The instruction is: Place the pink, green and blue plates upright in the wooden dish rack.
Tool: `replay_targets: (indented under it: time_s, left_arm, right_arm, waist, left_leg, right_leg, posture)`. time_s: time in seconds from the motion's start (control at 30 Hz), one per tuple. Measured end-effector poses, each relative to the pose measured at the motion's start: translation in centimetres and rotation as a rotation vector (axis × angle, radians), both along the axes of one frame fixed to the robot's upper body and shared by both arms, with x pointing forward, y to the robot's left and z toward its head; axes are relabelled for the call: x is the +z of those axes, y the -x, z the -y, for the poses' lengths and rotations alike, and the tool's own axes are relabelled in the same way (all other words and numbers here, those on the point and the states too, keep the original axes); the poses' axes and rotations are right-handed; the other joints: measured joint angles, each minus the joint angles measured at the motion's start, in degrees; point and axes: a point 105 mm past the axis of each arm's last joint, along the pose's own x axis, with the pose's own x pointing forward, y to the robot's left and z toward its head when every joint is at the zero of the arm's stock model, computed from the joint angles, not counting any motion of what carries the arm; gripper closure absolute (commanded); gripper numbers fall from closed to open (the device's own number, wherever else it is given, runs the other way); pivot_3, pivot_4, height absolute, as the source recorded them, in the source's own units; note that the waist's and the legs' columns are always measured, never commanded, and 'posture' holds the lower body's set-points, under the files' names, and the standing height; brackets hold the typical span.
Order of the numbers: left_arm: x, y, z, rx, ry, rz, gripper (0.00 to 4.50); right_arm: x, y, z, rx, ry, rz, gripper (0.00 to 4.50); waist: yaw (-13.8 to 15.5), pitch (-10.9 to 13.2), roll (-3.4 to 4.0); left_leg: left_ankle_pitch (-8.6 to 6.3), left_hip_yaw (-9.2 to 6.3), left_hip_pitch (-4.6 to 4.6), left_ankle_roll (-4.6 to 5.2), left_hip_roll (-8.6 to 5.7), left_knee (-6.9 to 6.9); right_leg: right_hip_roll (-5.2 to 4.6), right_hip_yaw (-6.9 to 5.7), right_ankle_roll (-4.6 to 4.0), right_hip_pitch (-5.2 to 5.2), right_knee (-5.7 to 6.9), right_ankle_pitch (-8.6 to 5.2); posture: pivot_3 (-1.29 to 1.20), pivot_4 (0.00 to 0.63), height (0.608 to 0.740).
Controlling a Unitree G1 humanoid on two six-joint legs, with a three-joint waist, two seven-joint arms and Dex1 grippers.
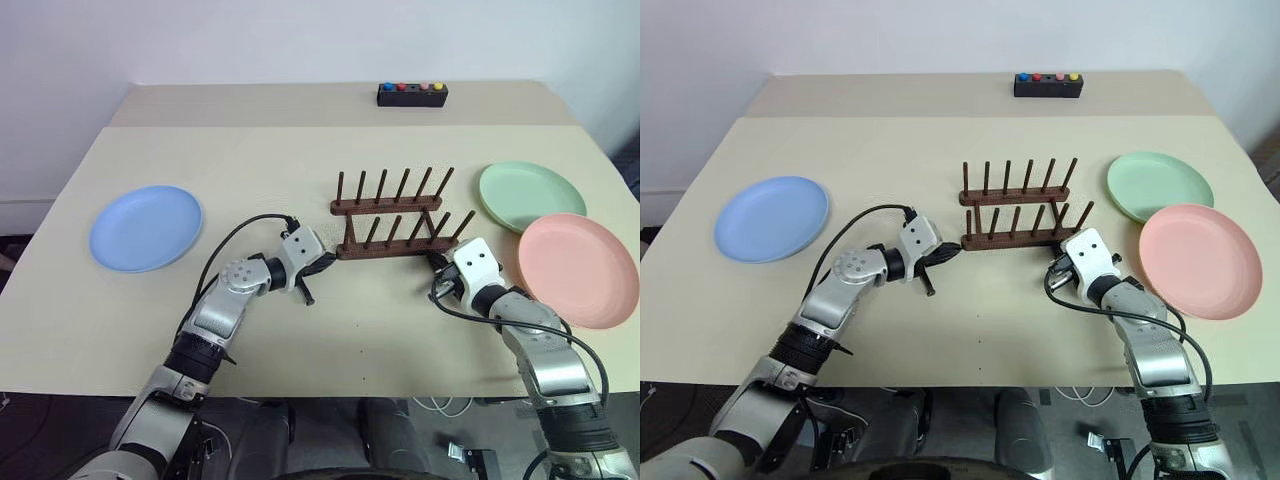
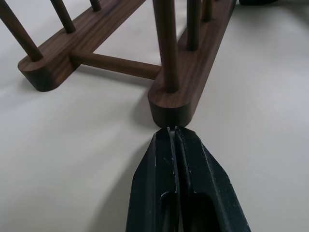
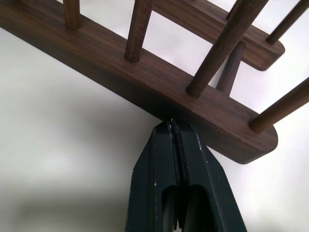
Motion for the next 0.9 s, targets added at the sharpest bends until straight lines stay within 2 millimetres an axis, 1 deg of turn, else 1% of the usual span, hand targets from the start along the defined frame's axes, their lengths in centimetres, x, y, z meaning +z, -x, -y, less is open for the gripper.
replay_targets:
  time_s: [0.33, 0.53, 0.67, 0.77, 0.8, 0.9]
  left_arm:
    - [0.1, -0.8, 0.1, 0.02, 0.002, 0.025, 4.41]
    - [0.0, -0.8, -0.1, 0.013, 0.005, 0.018, 4.41]
    - [0.0, 0.4, -1.1, -0.051, -0.013, -0.033, 4.41]
    - [-0.3, 2.2, -2.0, -0.121, -0.023, -0.096, 4.41]
    - [-0.3, 2.5, -2.0, -0.137, -0.023, -0.109, 4.41]
    - [-0.3, 2.7, -1.5, -0.147, -0.013, -0.12, 4.41]
  right_arm:
    - [0.1, -0.4, 0.1, 0.001, 0.01, 0.013, 4.5]
    - [0.1, -0.5, -0.3, 0.016, 0.009, 0.014, 4.5]
    - [0.0, -0.4, -0.4, 0.022, 0.008, 0.014, 4.5]
    - [-0.1, 0.1, -0.4, 0.028, 0.012, 0.01, 4.5]
    - [-0.1, 0.3, -0.3, 0.026, 0.012, 0.009, 4.5]
    - [-0.2, 0.3, -0.2, 0.025, 0.012, 0.007, 4.5]
  waist:
    - [-0.04, 0.0, 0.0]
    - [-0.12, 0.0, 0.0]
    - [-0.4, -0.02, 0.03]
    - [-0.33, -0.02, 0.04]
    - [-0.3, -0.02, 0.04]
    - [-0.01, -0.02, 0.04]
  left_leg:
    - [0.0, 0.0, 0.0, 0.0, -0.01, 0.01]
    - [0.0, 0.0, 0.0, 0.0, 0.0, 0.0]
    - [0.0, 0.0, 0.01, 0.0, 0.01, -0.09]
    - [0.0, 0.0, 0.01, 0.0, 0.01, -0.11]
    - [0.0, 0.0, 0.01, 0.0, 0.01, -0.08]
    - [0.0, 0.0, 0.02, 0.0, 0.0, 0.01]
  right_leg:
    - [0.0, 0.0, 0.0, 0.0, 0.0, 0.0]
    - [0.0, 0.0, 0.0, 0.0, 0.01, 0.0]
    - [0.0, 0.0, -0.01, -0.03, 0.01, 0.0]
    - [0.0, 0.0, -0.01, -0.03, 0.0, -0.01]
    - [0.0, 0.0, -0.01, -0.02, 0.0, 0.0]
    - [0.0, 0.0, 0.0, 0.05, 0.0, 0.0]
  posture:
    - [0.0, 0.15, 0.74]
    - [0.0, 0.15, 0.74]
    - [0.0, 0.15, 0.74]
    - [0.0, 0.15, 0.74]
    - [0.0, 0.15, 0.74]
    - [0.0, 0.15, 0.74]
